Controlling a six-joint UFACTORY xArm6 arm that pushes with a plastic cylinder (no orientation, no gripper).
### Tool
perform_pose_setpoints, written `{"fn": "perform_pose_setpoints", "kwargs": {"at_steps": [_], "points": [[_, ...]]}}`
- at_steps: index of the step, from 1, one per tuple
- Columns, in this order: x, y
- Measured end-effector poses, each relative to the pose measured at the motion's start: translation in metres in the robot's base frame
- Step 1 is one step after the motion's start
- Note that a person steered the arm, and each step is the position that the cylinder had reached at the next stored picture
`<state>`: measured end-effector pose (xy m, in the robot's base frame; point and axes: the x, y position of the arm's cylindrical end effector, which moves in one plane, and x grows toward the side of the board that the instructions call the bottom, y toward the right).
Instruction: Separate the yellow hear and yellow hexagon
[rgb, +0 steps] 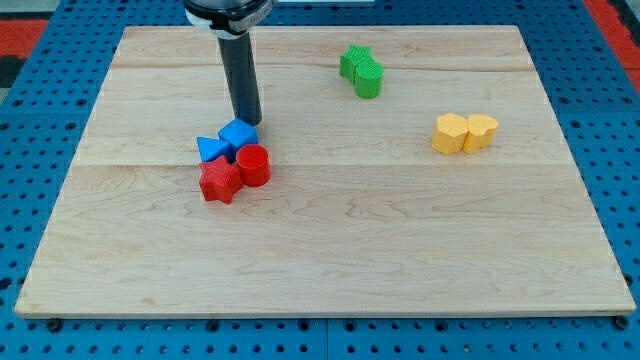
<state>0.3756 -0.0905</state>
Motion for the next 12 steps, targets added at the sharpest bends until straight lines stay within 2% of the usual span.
{"fn": "perform_pose_setpoints", "kwargs": {"at_steps": [2,3,5,7,8,10,11,12], "points": [[0.003,0.019],[0.001,0.073],[0.06,0.104],[0.068,0.254],[0.062,0.31],[0.038,0.242],[0.015,0.228],[0.018,0.228]]}}
